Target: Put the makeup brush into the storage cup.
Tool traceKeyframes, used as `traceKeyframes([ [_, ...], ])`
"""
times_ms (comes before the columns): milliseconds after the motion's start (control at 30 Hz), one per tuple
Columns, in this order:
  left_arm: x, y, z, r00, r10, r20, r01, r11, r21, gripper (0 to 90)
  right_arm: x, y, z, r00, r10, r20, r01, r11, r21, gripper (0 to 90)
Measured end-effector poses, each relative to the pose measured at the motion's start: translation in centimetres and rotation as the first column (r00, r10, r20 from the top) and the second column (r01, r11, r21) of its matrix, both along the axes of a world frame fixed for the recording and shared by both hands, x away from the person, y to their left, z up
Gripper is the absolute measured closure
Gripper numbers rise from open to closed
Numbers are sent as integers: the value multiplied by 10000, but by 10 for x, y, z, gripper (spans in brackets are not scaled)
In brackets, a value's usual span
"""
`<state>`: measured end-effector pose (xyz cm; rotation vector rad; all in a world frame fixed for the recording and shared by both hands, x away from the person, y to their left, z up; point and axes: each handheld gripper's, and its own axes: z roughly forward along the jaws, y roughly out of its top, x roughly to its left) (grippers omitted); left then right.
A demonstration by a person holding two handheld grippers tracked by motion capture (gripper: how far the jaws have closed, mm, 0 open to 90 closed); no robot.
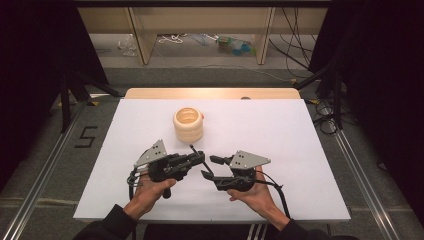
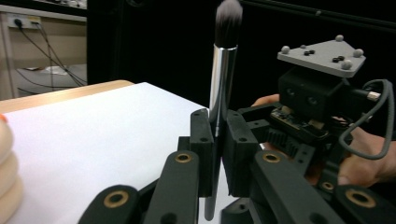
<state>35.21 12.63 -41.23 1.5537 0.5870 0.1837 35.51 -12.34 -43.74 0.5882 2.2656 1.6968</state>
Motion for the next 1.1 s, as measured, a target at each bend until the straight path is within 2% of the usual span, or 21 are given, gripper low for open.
traceKeyframes([
  [133,2,4,1,9996,254,135,-255,9996,145,835,0,-3,1,9999,-156,13,156,9999,-33,381],
  [233,3,6,0,9988,469,136,-473,9984,295,835,1,-7,2,9995,-282,-171,278,9994,-206,350],
  [267,3,6,0,9980,626,26,-627,9976,297,835,2,-8,2,9994,-338,-106,336,9993,-157,339],
  [367,5,8,0,9968,776,165,-785,9953,572,835,3,-14,2,9974,-590,-410,574,9976,-379,305],
  [400,5,8,-1,9961,878,119,-883,9944,578,835,4,-16,3,9974,-663,-292,650,9969,-437,302],
  [433,4,8,-1,9948,1016,-46,-1012,9934,534,835,5,-18,3,9966,-729,-390,713,9966,-418,296],
  [467,5,8,-1,9945,1051,-3,-1049,9927,589,835,6,-20,3,9959,-852,-314,836,9953,-480,287],
  [533,6,9,-1,9940,1075,187,-1086,9910,783,835,8,-24,5,9948,-946,-378,928,9946,-469,269],
  [633,6,9,-1,9927,1185,212,-1200,9889,876,835,8,-28,7,9928,-1104,-455,1089,9935,-335,253],
  [700,7,10,-1,9910,1324,173,-1334,9868,921,835,8,-33,9,9905,-1305,-446,1284,9907,-460,239],
  [733,7,11,-1,9906,1341,263,-1361,9855,1013,835,10,-36,10,9900,-1393,-222,1381,9893,-468,232],
  [767,7,12,-1,9891,1459,193,-1471,9840,1001,835,9,-38,11,9880,-1494,-396,1473,9878,-507,221],
  [900,9,14,0,9852,1706,192,-1717,9797,1033,835,10,-48,14,9843,-1735,-336,1716,9837,-540,204],
  [933,9,15,0,9834,1812,110,-1813,9784,989,835,9,-51,15,9819,-1871,-285,1844,9797,-788,204],
  [1000,10,16,0,9818,1888,190,-1897,9760,1068,835,8,-56,16,9768,-2141,92,2139,9719,-986,204],
  [1100,12,18,0,9791,2032,121,-2032,9724,1142,835,7,-64,14,9708,-2395,149,2396,9643,-1126,200],
])
